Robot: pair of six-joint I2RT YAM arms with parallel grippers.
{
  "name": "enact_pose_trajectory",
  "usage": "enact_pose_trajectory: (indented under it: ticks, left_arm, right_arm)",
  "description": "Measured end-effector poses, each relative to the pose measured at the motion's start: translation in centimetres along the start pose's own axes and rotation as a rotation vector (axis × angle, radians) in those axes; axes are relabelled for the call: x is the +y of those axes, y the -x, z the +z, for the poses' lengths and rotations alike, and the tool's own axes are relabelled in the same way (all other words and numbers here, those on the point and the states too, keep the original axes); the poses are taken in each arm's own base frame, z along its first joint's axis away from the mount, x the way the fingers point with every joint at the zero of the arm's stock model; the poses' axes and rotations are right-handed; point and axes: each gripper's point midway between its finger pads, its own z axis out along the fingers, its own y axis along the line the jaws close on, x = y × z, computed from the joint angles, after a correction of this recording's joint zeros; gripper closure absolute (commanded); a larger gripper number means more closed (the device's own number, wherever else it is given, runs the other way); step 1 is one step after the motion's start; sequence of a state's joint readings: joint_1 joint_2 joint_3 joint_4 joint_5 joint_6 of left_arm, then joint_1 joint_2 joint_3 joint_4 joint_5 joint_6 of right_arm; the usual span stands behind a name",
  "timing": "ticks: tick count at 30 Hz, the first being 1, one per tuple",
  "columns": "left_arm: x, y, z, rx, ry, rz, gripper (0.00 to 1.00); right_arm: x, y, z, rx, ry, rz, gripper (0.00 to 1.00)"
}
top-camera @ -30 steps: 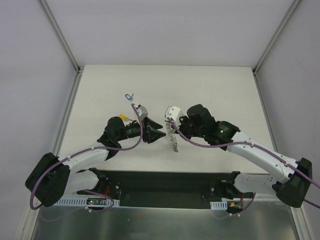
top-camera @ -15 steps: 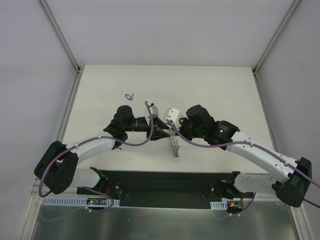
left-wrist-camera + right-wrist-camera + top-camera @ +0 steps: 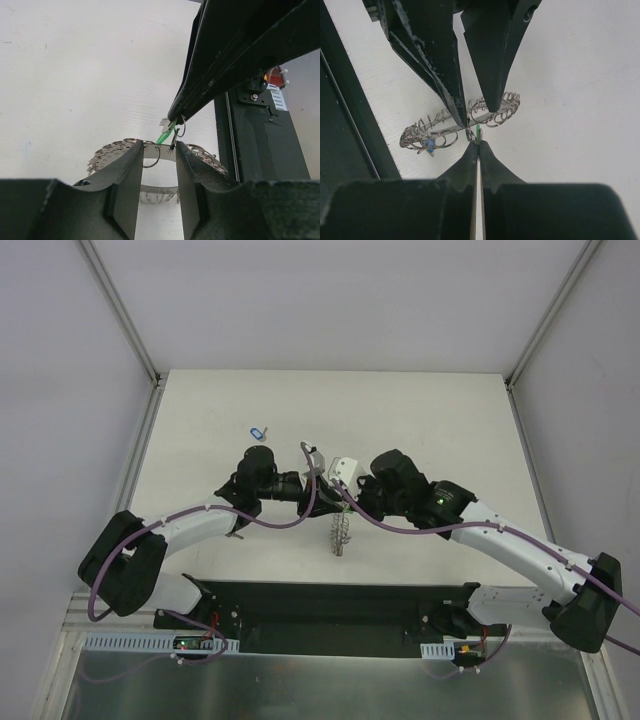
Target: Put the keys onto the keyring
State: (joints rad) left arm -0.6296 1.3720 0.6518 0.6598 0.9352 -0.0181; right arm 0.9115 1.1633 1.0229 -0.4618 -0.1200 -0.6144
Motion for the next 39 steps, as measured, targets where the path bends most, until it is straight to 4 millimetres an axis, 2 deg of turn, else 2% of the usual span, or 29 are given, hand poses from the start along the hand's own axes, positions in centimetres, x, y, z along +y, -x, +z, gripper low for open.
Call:
enact_pose_trajectory:
  ticks: [4, 8, 10, 19, 27, 39]
  left_arm:
    - [-0.1, 0.2, 0.3, 0.001, -0.011, 0.007, 0.79]
    - [-0.4, -0.1, 0.5, 0.01, -0.026, -0.001, 0.96]
    - [-0.5, -0.3, 0.4, 0.014, -0.035, -0.006, 1.0]
    - [-0.6, -0.3, 0.3, 0.02, -0.03, -0.013, 1.0]
    - [-0.6, 0.5, -0.6, -0.028, 0.045, -0.019, 1.0]
    - [0.0, 1.4, -0.8, -0.142, 0.128, -0.159, 1.0]
  right_arm:
    - [0.0, -0.1, 0.2, 0.006, 0.002, 0.0, 0.99]
    - [0.0, -0.2, 0.3, 0.01, 0.002, 0.001, 0.99]
    - [0.0, -0.2, 0.3, 0.011, 0.0, 0.001, 0.99]
    - [-0.3, -0.3, 0.2, 0.017, -0.014, 0.001, 0.99]
    - [-0.4, -0.5, -0.3, -0.004, -0.036, 0.005, 0.99]
    - [-0.1, -1.0, 0.9, -0.047, -0.044, 0.074, 0.99]
